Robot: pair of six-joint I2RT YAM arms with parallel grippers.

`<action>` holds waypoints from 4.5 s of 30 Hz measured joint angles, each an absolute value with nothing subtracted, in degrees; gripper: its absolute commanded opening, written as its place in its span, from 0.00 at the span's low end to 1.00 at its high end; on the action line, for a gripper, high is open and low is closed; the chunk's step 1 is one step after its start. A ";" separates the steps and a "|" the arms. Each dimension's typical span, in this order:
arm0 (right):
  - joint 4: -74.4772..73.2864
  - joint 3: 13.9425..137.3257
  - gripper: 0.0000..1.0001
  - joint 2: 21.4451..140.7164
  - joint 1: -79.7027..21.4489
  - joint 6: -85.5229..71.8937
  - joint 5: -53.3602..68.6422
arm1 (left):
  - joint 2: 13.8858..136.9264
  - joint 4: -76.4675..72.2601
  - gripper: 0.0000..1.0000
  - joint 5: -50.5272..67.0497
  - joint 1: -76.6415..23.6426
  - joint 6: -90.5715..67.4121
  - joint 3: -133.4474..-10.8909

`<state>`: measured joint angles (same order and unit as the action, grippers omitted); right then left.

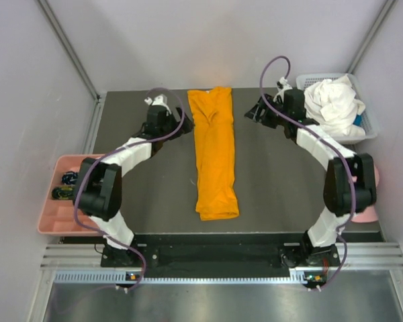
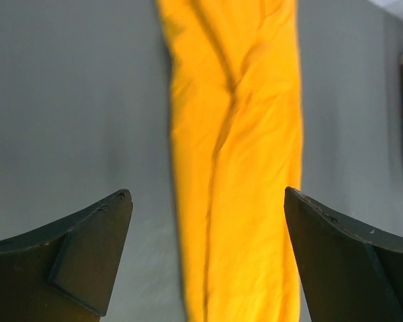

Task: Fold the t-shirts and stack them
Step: Rotate the tshirt 90 degrees

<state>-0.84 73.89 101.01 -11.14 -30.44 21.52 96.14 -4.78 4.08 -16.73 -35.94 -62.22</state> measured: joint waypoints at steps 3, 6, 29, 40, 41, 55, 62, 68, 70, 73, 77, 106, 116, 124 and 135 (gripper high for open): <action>-1.45 68.29 0.67 93.56 -11.86 -30.00 19.25 | 102.59 -5.50 0.96 3.49 -18.83 -35.62 -70.06; -3.03 63.11 0.67 88.23 -13.13 -29.74 16.99 | 109.78 -5.74 0.92 2.31 -21.19 -34.57 -78.70; -9.91 37.30 0.68 65.95 -17.15 -30.26 11.64 | 134.17 -1.87 0.80 -13.47 -29.58 -22.04 -107.24; -10.22 35.35 0.68 66.06 -17.15 -30.87 11.70 | 136.35 -1.72 0.73 -17.74 -29.52 -17.89 -108.75; -10.20 35.35 0.68 66.11 -17.15 -30.87 11.70 | 136.62 -1.65 0.73 -17.87 -29.52 -17.65 -108.75; -9.89 35.35 0.68 66.17 -17.15 -30.92 11.70 | 139.79 -1.67 0.61 -18.81 -29.34 -16.38 -108.75; -9.80 35.33 0.68 66.41 -17.15 -30.94 11.77 | 140.22 -1.76 0.58 -18.96 -29.12 -16.32 -108.75; -9.41 35.27 0.68 67.35 -17.15 -31.07 11.99 | 140.22 -1.78 0.60 -18.96 -28.99 -16.32 -108.75; -9.34 35.27 0.68 67.42 -17.15 -31.09 12.08 | 140.22 -1.76 0.61 -18.96 -28.99 -16.29 -108.73; -9.04 35.24 0.68 67.70 -17.15 -31.09 12.12 | 140.20 -1.85 0.61 -18.98 -28.99 -16.29 -108.73; -8.95 35.24 0.68 68.07 -17.15 -31.09 12.16 | 140.20 -1.87 0.60 -19.03 -28.99 -16.27 -108.57; -8.16 35.24 0.68 69.54 -17.15 -31.14 13.15 | 135.57 -2.61 0.65 -20.23 -28.99 -15.44 -107.33; -8.16 35.24 0.69 69.56 -17.15 -31.27 13.17 | 135.31 -2.79 0.65 -20.47 -28.99 -15.07 -107.33; -8.19 35.24 0.68 69.63 -17.15 -31.24 13.13 | 135.81 -2.66 0.65 -20.47 -28.99 -15.07 -107.39; -8.19 35.24 0.68 70.04 -17.15 -31.22 13.13 | 137.34 -2.55 0.65 -20.45 -28.99 -15.07 -107.46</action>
